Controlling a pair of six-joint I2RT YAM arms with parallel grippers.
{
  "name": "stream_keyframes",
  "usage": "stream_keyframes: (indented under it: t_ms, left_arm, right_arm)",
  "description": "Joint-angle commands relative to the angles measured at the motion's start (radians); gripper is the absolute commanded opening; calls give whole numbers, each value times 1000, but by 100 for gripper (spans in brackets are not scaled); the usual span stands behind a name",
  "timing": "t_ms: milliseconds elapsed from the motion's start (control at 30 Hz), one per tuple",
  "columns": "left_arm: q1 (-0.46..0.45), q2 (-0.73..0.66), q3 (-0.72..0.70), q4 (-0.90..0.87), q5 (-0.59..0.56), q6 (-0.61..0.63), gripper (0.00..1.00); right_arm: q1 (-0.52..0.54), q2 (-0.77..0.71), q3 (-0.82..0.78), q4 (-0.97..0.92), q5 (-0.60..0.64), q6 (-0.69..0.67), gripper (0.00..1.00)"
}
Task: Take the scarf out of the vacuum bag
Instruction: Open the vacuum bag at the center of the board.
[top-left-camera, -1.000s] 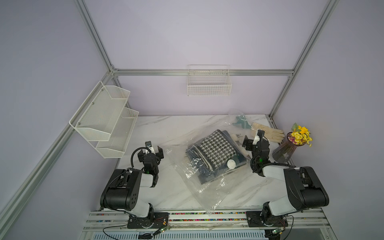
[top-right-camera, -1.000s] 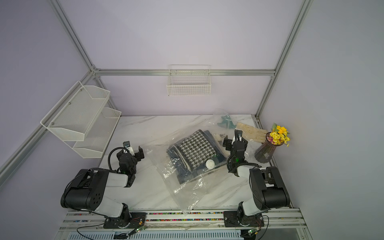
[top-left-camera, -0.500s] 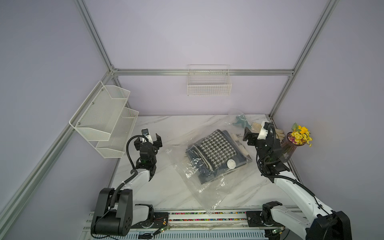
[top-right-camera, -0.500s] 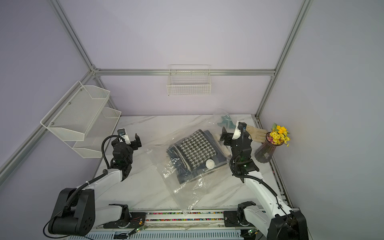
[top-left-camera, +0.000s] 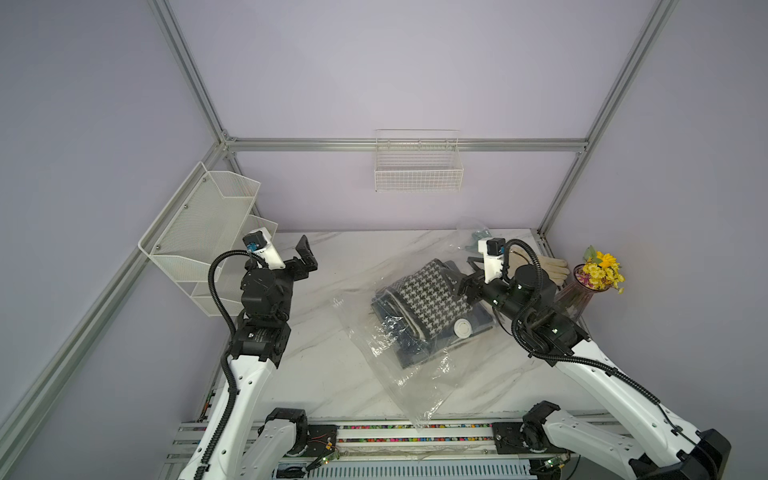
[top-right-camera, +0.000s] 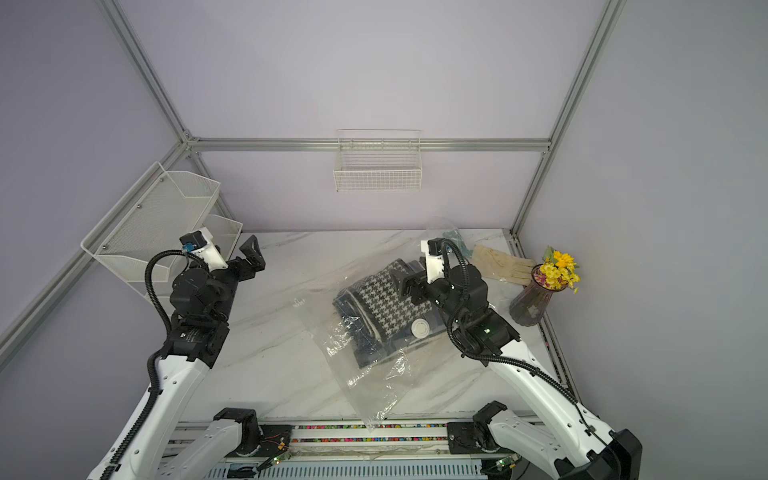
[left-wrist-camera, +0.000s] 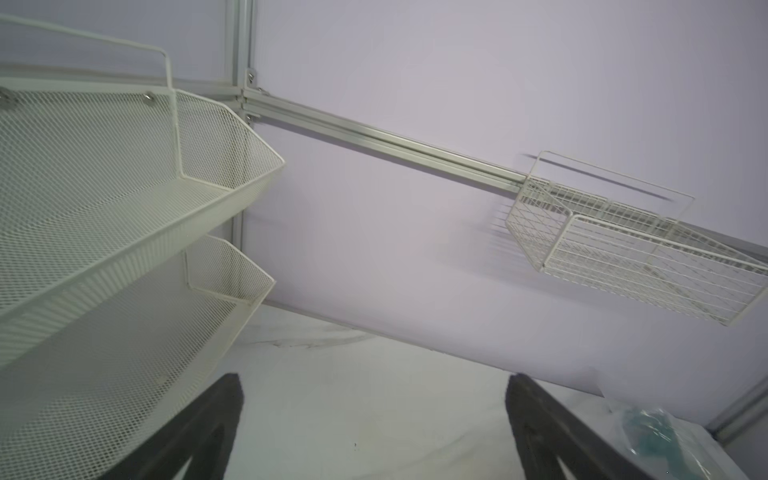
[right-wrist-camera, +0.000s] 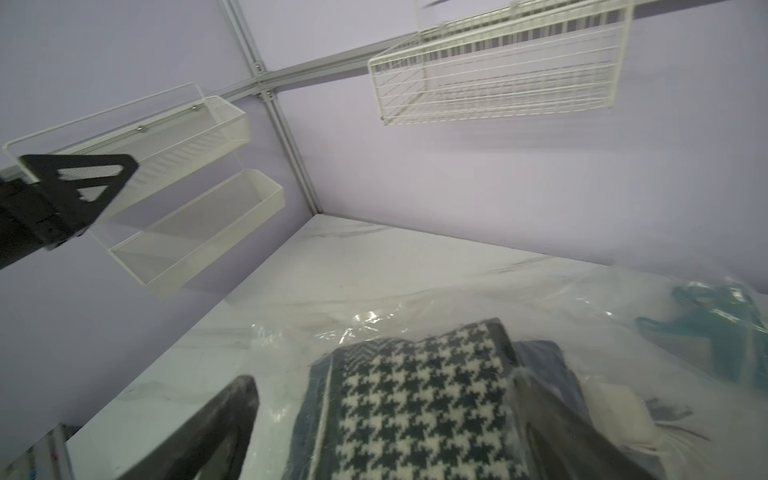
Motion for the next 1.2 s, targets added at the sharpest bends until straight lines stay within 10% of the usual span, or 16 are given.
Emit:
stream_keyframes:
  t_ms: [0, 433, 800, 1167]
  left_arm:
    - [-4, 5, 7, -131, 207, -134, 100]
    - [-14, 26, 19, -430, 412, -293, 100]
    - [-14, -83, -118, -537, 504, -349, 100]
    - [18, -45, -245, -435, 587, -467, 100]
  right_arm:
    - [85, 18, 60, -179, -38, -5, 97]
    - [419, 161, 280, -705, 2, 23, 97]
    - [804, 467, 415, -801, 474, 96, 97]
    - [958, 803, 531, -912, 923, 218, 80]
